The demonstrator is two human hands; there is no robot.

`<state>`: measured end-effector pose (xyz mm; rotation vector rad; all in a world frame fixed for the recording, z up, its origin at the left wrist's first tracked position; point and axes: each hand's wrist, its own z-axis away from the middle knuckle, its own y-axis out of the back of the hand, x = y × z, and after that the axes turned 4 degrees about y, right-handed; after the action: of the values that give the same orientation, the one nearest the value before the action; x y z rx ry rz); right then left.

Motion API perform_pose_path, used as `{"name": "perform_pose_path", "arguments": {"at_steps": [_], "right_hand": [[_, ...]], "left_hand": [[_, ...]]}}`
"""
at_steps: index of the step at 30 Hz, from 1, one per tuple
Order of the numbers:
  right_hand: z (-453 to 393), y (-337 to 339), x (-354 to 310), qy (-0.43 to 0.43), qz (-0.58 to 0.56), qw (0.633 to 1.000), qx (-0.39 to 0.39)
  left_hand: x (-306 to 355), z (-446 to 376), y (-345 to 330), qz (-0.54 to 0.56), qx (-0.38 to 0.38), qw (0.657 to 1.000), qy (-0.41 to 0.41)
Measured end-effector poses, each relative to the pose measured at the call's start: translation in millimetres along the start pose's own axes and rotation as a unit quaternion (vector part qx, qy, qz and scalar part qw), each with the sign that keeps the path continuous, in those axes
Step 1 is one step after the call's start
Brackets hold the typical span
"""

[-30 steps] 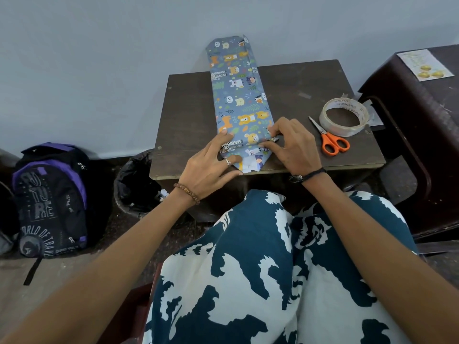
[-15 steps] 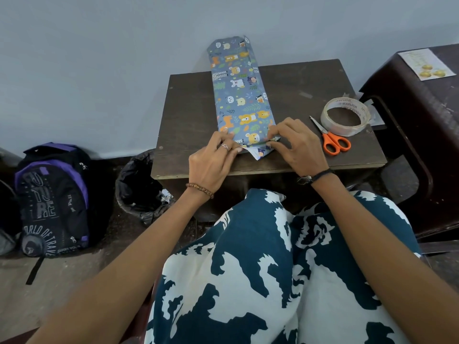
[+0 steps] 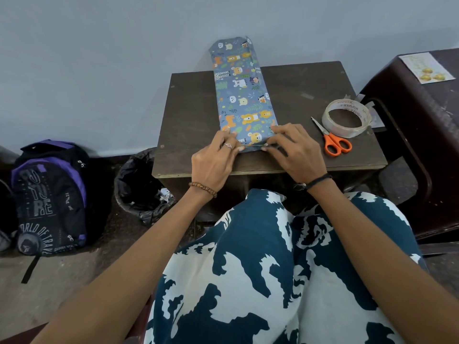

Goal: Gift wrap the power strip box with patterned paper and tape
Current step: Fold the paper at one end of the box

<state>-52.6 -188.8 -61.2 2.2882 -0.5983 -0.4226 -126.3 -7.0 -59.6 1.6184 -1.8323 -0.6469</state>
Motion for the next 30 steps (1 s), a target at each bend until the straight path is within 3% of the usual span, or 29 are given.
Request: {"name": "perform_pose_path", "arguments": {"at_steps": [6,10,15,19,24,30], "right_hand": [[-4,0,0,0.021,0.019,0.999,0.024],[-3,-2,1,0.000,0.007,1.000,0.029],[-4,-1,2,-0.027,-0.036,0.999,0.029],[-3,1,0,-0.111,-0.094,0.989,0.016],[-1,2,7,-0.091,-0.119,0.987,-0.057],[-3,-3,8,-0.084,-0.101,0.991,-0.017]], "left_hand": [[-10,0,-5,-0.015,0.043,0.996,-0.072],[-22,-3,-6,-0.046,0.028,0.993,-0.109],[-14,-10,-1,0.032,-0.002,0.999,-0.028],[-7,-14,3,0.085,-0.014,0.996,0.034],[-6,-17,4,0.090,-0.017,0.995,0.039],[-7,-17,4,0.088,-0.024,0.995,0.044]]}}
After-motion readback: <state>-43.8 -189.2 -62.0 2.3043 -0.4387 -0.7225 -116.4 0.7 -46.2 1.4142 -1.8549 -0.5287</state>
